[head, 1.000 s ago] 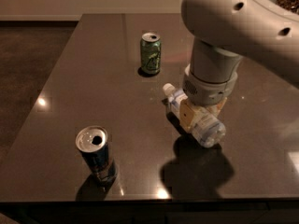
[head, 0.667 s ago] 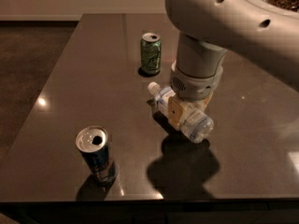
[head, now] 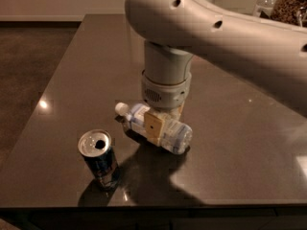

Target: Move blue plastic bottle near redbull can

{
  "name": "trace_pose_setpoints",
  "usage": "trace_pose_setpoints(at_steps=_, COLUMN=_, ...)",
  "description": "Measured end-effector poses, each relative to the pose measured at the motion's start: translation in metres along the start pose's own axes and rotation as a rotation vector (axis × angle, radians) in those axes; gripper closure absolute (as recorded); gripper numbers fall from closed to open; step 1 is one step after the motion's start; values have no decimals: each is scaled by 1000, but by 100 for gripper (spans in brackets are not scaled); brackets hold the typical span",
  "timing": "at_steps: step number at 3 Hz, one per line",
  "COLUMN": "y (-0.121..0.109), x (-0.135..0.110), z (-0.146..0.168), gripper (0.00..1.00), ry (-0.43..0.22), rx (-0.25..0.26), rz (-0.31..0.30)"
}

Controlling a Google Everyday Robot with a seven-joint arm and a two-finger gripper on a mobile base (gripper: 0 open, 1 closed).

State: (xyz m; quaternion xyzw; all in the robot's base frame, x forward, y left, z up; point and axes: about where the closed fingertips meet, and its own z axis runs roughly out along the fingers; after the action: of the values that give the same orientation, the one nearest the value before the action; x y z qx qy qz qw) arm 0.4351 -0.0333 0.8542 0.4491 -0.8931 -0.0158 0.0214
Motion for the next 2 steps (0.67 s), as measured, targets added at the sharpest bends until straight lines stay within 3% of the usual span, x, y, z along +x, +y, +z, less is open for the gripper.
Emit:
trace_pose_setpoints(at_steps=1, y=19, x=-12, z=6, gripper=100, ry=30, rx=-40, rz=-131)
trace_pose_setpoints(at_steps=2, y=32, x=-20, z=6, gripper=100, ry=27, rx=-66, rz=-224)
